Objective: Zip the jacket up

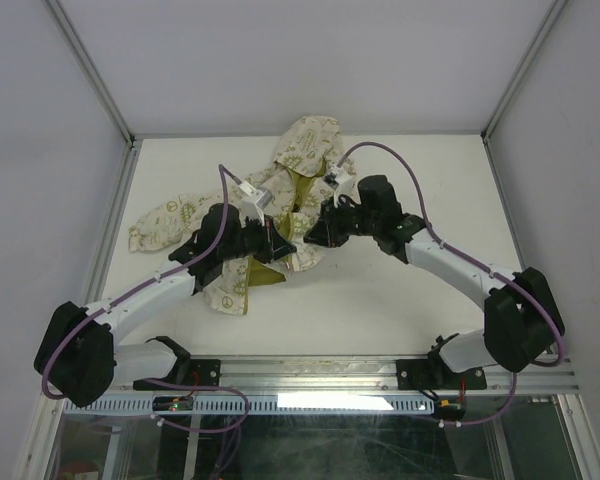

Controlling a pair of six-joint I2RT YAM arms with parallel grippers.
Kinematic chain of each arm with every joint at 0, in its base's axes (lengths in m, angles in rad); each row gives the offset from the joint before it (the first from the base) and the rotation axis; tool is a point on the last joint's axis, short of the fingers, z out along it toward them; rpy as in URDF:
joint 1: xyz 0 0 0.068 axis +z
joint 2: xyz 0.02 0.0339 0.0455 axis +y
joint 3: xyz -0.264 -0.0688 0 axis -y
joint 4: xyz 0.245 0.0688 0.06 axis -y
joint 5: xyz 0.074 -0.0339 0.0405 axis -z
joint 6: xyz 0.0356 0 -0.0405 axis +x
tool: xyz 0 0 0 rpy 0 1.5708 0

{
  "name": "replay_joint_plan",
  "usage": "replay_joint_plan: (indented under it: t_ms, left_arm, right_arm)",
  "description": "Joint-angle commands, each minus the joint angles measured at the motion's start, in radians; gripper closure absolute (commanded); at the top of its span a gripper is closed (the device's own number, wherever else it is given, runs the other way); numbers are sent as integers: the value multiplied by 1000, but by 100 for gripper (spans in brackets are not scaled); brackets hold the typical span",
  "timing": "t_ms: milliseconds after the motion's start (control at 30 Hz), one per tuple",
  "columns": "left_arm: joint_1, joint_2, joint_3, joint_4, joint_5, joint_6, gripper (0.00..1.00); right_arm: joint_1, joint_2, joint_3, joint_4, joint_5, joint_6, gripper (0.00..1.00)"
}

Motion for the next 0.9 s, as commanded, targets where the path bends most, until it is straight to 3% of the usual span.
replay_joint_plan:
  t_ms: [0,100,167,467,533,867]
  left_arm:
    - [34,-57,57,14,126,-45,100]
    - [72,-74,66,4,158,-101,100]
    - [95,-78,68,5,177,-127,100]
    - [111,-45,111,43,268,-189,100]
    - [112,-45,116,46,282,-194,100]
    - [110,-48,82,116,347,-218,100]
  right_arm:
    - [-57,-114,-46,106,-79,-34,76]
    - [-70,-181,-86,104,-80,-75,53]
    - [-70,-218,-109,104,-89,-83,44]
    - [15,-198,-152,219,-125,-10,40]
    - [29,-170,-151,251,-102,11,34]
    - [49,-65,-166,401,-125,43,35]
